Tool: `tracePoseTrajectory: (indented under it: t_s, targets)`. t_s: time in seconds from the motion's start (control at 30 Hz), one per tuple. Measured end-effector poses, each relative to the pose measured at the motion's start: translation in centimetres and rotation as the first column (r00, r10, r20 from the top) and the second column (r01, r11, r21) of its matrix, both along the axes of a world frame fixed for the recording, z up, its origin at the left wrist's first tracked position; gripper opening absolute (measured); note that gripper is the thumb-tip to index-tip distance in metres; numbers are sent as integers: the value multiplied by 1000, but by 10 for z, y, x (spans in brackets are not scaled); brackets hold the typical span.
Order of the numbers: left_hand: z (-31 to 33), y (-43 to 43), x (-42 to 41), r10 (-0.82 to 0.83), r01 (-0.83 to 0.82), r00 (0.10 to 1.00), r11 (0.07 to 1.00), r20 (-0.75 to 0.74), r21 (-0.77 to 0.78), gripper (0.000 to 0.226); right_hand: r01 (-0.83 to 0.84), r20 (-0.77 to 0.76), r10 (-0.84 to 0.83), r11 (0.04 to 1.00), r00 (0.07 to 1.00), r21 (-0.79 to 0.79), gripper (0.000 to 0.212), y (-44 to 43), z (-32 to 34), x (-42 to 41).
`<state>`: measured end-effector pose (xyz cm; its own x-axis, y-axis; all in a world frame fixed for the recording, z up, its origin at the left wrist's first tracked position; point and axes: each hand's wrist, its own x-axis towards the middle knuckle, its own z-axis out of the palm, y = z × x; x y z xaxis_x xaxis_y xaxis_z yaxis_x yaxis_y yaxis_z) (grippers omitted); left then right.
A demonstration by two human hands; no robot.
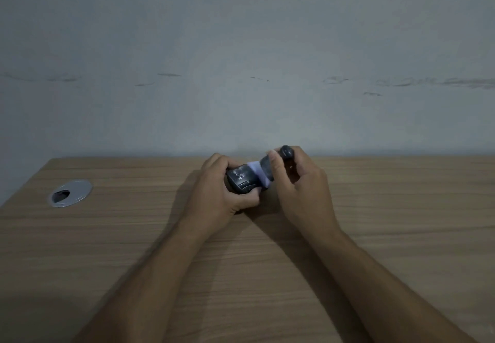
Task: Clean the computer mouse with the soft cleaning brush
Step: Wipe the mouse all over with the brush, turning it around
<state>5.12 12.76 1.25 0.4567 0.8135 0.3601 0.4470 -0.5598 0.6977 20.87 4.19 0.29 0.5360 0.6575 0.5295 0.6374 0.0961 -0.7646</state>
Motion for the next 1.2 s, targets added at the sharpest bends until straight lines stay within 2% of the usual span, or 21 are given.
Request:
tracePoseTrajectory:
  t_s: [0.13,0.23,0.33,0.47,0.6,0.73,0.83,0.93,1.03,1.1,1.2]
  targets:
    - [1,-3,0,-14,14,1000,1000,26,-12,42,92,4,-93,983,996,-156,26,3,-9,18]
    - [1,-1,1,-10,11,1000,1000,24,-26,42,94,-52,-96,994,994,-47,26,2,2,11]
    - [3,0,1,-2,2,1000,1000,4,-27,44,-23,-92,31,995,995,93,19,-2,20,-6]
    - [3,4,4,-30,27,999,996,-24,-88,42,-164,-28,166,985,986,61,14,-4,21,-18]
    - [-3,4,2,7,-7,1000,1000,-19,7,44,-75,-68,75,997,995,3,16,-2,8,-3]
    - [-2,0,1,1,-1,1000,1000,-27,19,42,45,-37,-50,992,998,-116,20,-1,-2,16]
    - [-3,1,2,12,-12,1000,1000,-17,13,43,88,-85,-94,994,992,-72,22,-3,3,16]
    - [-2,5,3,19,-20,1000,999,-23,-28,46,-57,-122,63,997,991,50,19,-6,20,-2]
    - [2,10,8,-45,34,991,996,-128,-83,52,-200,8,200,980,980,-1,17,-7,22,-17]
    - [1,11,9,-42,31,988,996,-147,-78,54,-157,47,159,987,986,-39,19,-4,15,-13]
    - [-6,6,2,-18,19,999,999,-32,34,47,-29,-15,28,999,999,-46,16,-2,9,5]
